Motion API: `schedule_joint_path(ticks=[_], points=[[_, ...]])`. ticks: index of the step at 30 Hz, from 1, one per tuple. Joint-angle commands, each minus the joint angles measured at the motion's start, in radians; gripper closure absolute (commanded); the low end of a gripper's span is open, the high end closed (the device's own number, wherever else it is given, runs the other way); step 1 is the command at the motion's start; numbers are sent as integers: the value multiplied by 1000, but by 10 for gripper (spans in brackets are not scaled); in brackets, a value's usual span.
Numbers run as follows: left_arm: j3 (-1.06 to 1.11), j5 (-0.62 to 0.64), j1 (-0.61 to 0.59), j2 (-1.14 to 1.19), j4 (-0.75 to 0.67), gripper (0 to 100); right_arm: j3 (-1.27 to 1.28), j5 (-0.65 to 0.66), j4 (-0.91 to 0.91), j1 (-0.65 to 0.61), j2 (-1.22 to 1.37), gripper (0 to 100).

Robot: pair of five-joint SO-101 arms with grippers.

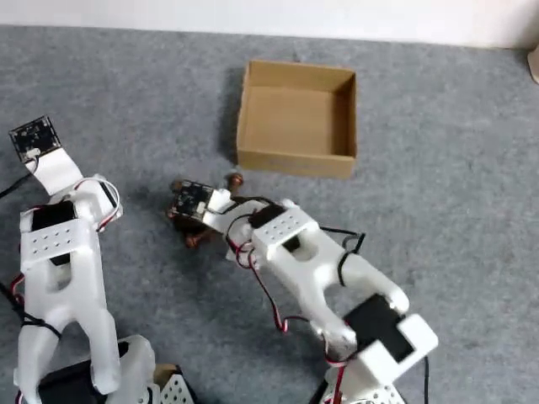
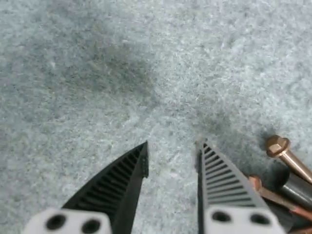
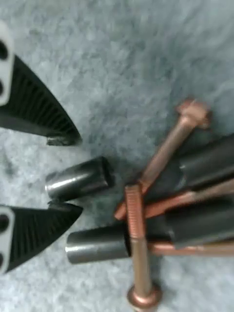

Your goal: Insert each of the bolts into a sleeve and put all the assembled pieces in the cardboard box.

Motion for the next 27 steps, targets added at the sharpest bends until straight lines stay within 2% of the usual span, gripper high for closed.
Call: schedule_joint_path(ticks=[1,4,10,18,24,27], points=[[-5,3,-4,-8,-20,835,-35,34,-21,53,27,817],[-5,2,-7,-8,-20,835,-35,37,-22,53,35,812],[-5,2,-7,-8,-18,835,-30,38,-22,54,38,711],[-5,2,-8,-8,-18,835,-24,34,-22,-15,48,714],[-5,2,-8,-8,-18,835,-50,35,22,-15,159,714],[-5,2,-8,-7,-18,835,-84,37,33,-16,160,765]])
